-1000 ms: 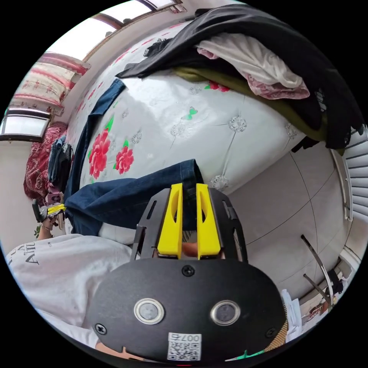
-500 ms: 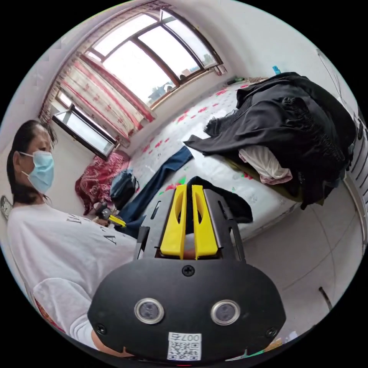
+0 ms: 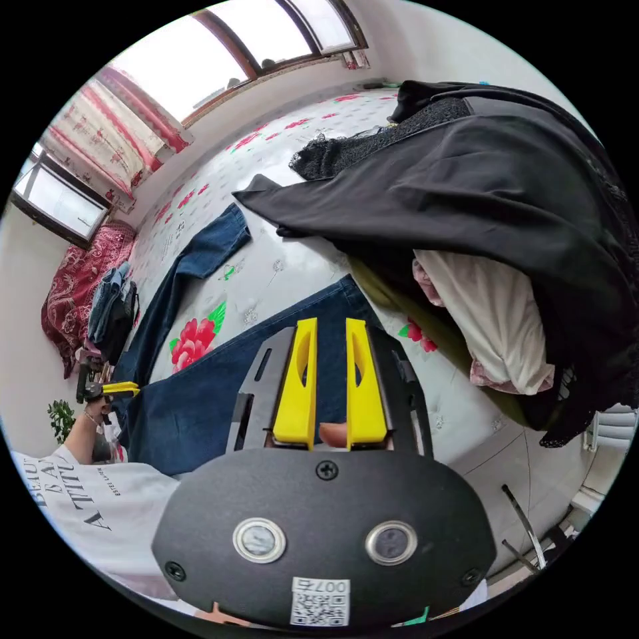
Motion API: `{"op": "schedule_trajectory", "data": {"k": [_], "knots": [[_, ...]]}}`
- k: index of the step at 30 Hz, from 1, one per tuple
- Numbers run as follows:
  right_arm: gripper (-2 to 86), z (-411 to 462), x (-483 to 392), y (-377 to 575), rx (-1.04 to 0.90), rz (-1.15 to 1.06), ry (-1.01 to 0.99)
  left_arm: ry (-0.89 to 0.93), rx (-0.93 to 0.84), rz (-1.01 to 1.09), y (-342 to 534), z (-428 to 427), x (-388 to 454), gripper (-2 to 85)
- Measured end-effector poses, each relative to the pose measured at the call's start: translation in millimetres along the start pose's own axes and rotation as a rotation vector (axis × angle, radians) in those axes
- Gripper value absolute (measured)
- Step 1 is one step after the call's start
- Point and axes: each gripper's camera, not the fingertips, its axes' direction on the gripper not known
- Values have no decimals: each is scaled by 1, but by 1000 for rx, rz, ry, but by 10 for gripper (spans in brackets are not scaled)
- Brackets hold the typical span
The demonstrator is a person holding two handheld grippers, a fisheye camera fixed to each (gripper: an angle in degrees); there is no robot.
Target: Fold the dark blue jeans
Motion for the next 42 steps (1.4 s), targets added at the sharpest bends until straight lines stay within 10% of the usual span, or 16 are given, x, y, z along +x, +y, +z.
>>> {"op": "schedule_trajectory", "data": {"k": [8, 16, 21, 31, 42], "knots": [[84, 116, -22, 55, -274, -264, 187, -81, 92, -316, 129, -12, 5, 53], [124, 150, -13, 52, -386, -383, 306, -456, -372, -278, 187, 65, 30, -4], [141, 154, 44, 49, -518, -112, 287, -324, -255, -278, 214, 39, 10, -9], [74, 202, -94, -89, -54, -326, 19, -131, 260, -717, 245, -81, -104, -7], [27, 419, -232, -181, -338, -631, 91, -302, -22, -624, 148, -43, -212, -9]]}}
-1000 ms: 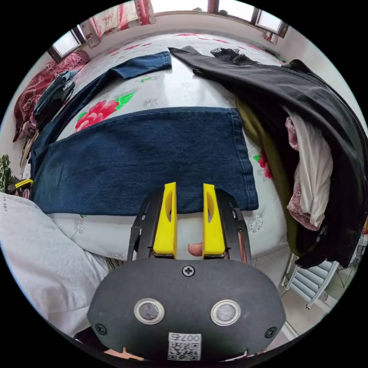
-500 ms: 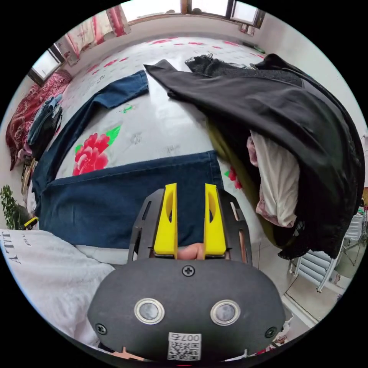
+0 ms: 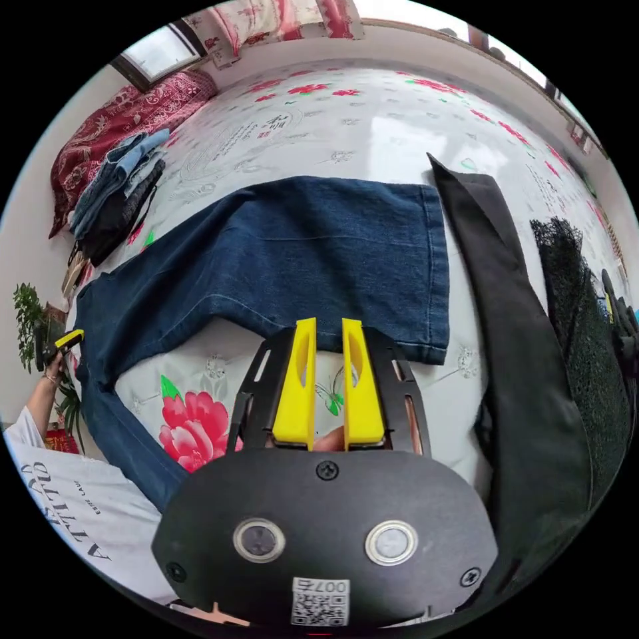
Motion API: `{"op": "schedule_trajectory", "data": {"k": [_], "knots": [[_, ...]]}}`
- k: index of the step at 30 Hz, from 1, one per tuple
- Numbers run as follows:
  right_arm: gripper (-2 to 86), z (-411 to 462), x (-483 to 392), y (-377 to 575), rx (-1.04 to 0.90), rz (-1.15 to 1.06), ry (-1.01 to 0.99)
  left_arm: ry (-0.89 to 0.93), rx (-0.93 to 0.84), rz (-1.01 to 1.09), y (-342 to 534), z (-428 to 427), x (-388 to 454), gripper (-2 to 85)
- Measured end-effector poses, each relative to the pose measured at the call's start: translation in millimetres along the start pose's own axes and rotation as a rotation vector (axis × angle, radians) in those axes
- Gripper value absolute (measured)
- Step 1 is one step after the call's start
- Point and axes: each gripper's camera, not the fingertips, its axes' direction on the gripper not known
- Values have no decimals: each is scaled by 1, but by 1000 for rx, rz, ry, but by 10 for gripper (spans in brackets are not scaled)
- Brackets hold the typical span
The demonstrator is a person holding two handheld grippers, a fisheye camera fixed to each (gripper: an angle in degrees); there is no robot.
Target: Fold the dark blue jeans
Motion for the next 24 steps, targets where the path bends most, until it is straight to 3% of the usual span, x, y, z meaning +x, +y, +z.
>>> {"op": "schedule_trajectory", "data": {"k": [3, 5, 6, 9, 11, 15, 20, 24], "knots": [[9, 16, -16, 12, 9, -275, 256, -89, 3, 104, -8, 8, 1, -10], [3, 65, 8, 10, -223, -278, 757, -109, 22, 111, -11, 7, -4, -10], [2, 75, 18, 12, -278, -278, 798, -106, 36, 106, -12, 6, -9, -10], [3, 58, 37, 0, -224, -180, 596, -46, 48, 85, -10, -1, -26, -9], [7, 22, 33, -7, -25, -125, 420, 30, 69, 59, -3, -9, -42, -8], [36, -10, 24, -22, 188, -144, 158, 128, 288, -37, 13, -55, -87, 4], [99, 34, -6, -93, 12, -299, 127, 109, 270, 171, -33, -67, -103, 88], [109, 63, -44, -127, -73, -437, 162, 42, 80, 409, -81, -42, -90, 125]]}}
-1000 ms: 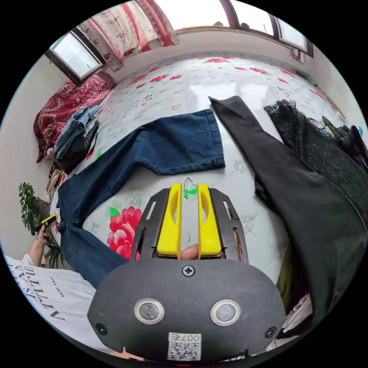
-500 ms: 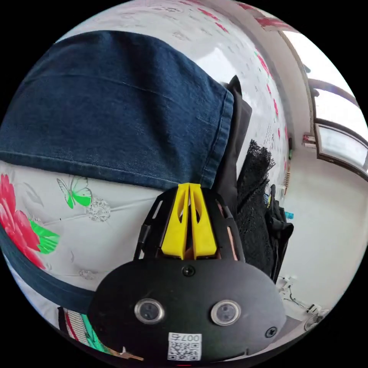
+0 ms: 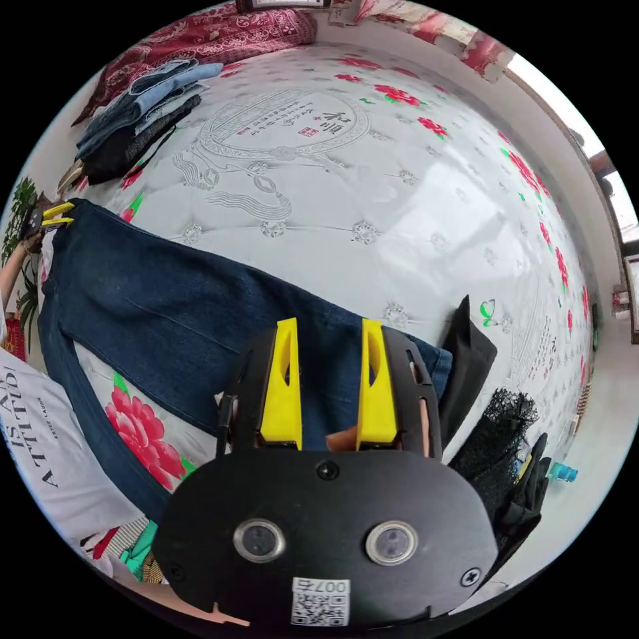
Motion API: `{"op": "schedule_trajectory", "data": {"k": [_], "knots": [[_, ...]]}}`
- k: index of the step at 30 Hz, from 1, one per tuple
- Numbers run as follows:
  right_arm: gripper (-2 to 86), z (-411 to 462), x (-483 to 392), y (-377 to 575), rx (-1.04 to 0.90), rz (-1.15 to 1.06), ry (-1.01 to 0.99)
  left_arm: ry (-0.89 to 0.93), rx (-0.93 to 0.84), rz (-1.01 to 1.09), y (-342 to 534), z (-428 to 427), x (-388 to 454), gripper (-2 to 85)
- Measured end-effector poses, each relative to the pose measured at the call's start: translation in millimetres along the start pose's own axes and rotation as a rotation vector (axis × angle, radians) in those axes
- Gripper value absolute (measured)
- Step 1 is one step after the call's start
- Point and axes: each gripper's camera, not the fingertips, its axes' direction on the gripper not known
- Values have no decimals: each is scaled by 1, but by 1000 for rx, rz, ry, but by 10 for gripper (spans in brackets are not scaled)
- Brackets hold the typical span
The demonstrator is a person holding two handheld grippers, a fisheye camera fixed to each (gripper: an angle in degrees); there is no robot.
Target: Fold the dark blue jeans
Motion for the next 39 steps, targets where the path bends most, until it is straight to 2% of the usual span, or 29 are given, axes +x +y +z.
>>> {"op": "schedule_trajectory", "data": {"k": [3, 7, 12, 16, 19, 22, 23, 25, 27, 29, 30, 33, 36, 39], "knots": [[102, 29, -24, -26, -152, -138, 62, 25, -70, 147, -16, 7, 1, 133], [60, 35, -30, -37, -234, -158, 1, 185, -113, 149, -17, 5, -19, 106], [10, 19, -57, -20, -188, -152, 92, 210, -84, 90, -4, -8, -26, 74], [1, -15, -69, 8, -85, -94, 94, 24, 62, 128, 19, -58, -7, 70], [-1, -29, -75, 21, -43, -46, 77, -168, 35, 180, 21, -61, 9, 94], [-2, -40, -86, 31, -24, -9, 88, -255, -20, 162, 17, -58, 4, 83], [-2, -45, -92, 35, -24, -11, 97, -241, -19, 152, 17, -61, 1, 80], [-2, -53, -98, 41, -20, -10, 103, -18, 84, 90, 20, -77, -16, 86], [-2, -61, -102, 47, -11, 5, 94, 143, 83, 91, 21, -70, -18, 116], [-2, -68, -104, 53, -4, 35, 69, 134, -51, 137, 18, -44, -5, 128], [-2, -70, -105, 55, -3, 41, 69, 163, 3, 171, 23, -48, -3, 122], [-2, -82, -111, 63, -1, 62, 64, 241, -30, 95, 26, -50, -19, 94], [-1, -108, -117, 74, 24, 81, 80, 235, 4, 80, 45, -69, -18, 25], [-1, -152, -126, 97, 100, 100, 121, 192, 124, 41, 82, -112, -12, 9]]}}
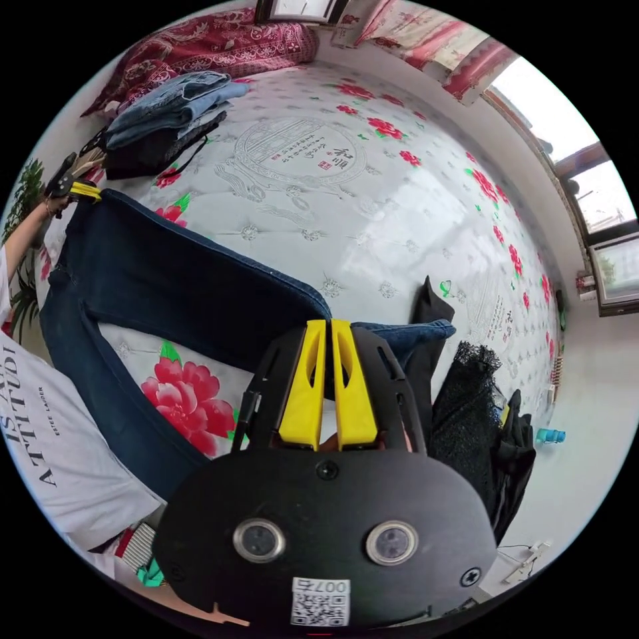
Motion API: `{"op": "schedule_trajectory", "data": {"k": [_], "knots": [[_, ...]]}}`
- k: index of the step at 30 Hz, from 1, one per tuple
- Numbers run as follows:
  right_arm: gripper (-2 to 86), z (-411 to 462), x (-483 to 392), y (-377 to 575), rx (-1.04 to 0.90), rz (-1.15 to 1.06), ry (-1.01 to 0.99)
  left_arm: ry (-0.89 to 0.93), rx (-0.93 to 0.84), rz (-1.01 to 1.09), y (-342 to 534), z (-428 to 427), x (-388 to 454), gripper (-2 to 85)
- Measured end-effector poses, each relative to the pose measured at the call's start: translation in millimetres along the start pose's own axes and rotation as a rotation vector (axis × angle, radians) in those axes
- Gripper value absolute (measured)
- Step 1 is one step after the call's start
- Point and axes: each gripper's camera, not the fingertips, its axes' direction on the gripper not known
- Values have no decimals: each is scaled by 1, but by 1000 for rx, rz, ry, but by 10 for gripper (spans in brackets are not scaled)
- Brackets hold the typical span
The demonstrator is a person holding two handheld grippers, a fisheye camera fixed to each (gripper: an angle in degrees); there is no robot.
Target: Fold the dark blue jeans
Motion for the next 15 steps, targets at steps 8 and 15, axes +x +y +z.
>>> {"op": "schedule_trajectory", "data": {"k": [8, 15], "knots": [[-1, -183, -49, 159, 380, 83, 83, -75, 350, -123, 167, -156, 85, -2], [-2, -174, -126, 325, 232, 170, 55, -11, 266, -221, 316, -155, 218, -2]]}}
